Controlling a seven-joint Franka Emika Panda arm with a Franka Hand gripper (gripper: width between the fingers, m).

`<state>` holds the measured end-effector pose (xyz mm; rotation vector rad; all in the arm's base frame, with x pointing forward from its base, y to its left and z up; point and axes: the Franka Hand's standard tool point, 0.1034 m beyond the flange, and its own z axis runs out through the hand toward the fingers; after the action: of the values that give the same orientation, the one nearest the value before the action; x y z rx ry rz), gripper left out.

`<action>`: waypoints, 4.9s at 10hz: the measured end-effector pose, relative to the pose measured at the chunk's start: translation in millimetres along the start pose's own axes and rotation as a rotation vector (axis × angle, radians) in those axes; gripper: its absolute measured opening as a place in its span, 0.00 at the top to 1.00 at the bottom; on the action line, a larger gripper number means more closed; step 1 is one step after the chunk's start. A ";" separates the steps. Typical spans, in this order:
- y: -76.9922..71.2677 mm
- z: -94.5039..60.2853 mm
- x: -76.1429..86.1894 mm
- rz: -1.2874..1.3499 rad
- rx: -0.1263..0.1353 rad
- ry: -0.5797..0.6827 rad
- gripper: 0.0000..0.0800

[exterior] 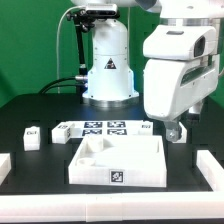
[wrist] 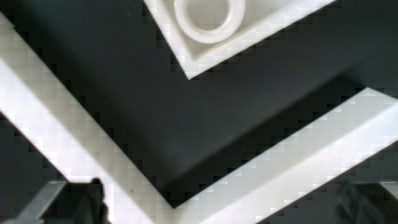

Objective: Assemble one leg

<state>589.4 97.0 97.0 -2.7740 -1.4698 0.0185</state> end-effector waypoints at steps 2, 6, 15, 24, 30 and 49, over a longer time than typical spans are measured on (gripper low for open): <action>0.0 0.0 0.0 0.000 0.000 0.000 0.19; 0.2 0.1 -0.4 0.002 0.000 0.000 0.19; 24.3 14.9 -64.1 -0.297 -0.058 0.068 0.19; -16.1 36.6 -103.6 -0.430 -0.056 0.027 0.19; -31.1 40.1 -117.2 -0.428 -0.036 0.014 0.19; -82.9 90.9 -158.4 -0.421 0.036 0.008 0.73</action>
Offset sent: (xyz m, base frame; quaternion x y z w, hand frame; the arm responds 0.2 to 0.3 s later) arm 0.0000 0.0000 0.0000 0.0000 0.0000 0.0000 1.0000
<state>430.8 12.2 8.2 -2.3773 -1.9921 0.0322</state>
